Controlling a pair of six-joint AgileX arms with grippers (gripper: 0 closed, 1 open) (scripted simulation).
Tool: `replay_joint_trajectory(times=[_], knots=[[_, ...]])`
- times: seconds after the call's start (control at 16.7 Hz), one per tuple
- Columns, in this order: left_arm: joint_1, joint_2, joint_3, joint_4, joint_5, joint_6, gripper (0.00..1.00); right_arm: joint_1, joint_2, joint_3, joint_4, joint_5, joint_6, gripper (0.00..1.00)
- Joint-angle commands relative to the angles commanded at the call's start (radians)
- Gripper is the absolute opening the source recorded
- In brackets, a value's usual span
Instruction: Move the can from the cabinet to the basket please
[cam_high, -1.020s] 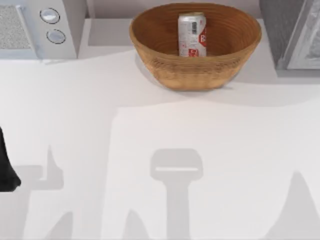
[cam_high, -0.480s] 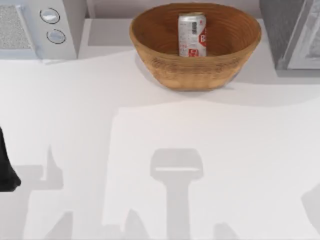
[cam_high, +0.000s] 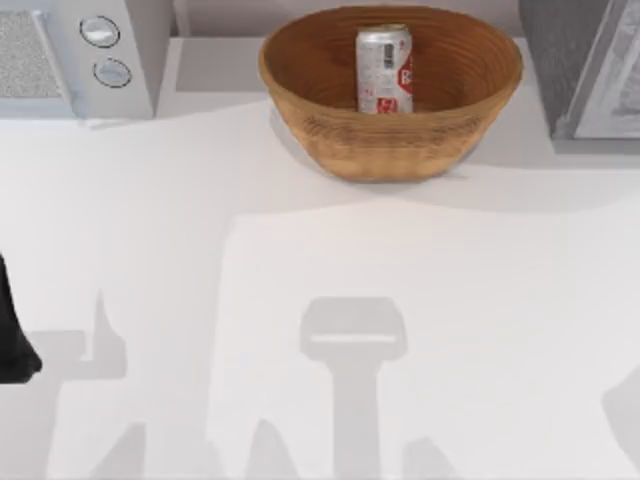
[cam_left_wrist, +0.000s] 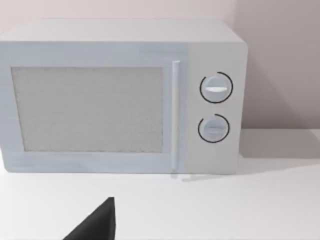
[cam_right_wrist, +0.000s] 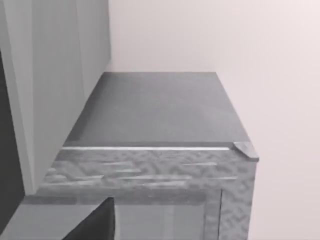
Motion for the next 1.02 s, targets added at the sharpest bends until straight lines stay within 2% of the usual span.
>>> replay_joint_trajectory(times=[0.12, 0.3, 0.48, 0.84, 1.02], knots=[[0.0, 0.0, 0.0, 0.0, 0.0, 0.0, 1.0, 0.071, 0.001, 0.009, -0.003, 0.071, -0.001, 1.0], [0.0, 0.0, 0.0, 0.0, 0.0, 0.0, 1.0, 0.251, 0.005, 0.025, -0.011, 0.252, -0.004, 1.0], [0.0, 0.0, 0.0, 0.0, 0.0, 0.0, 1.0, 0.499, 0.005, 0.032, -0.023, 0.501, -0.007, 1.0], [0.0, 0.0, 0.0, 0.0, 0.0, 0.0, 1.0, 1.062, -0.013, 0.016, -0.046, 1.062, -0.008, 1.0], [0.0, 0.0, 0.0, 0.0, 0.0, 0.0, 1.0, 1.287, -0.03, -0.005, -0.053, 1.286, -0.008, 1.0]])
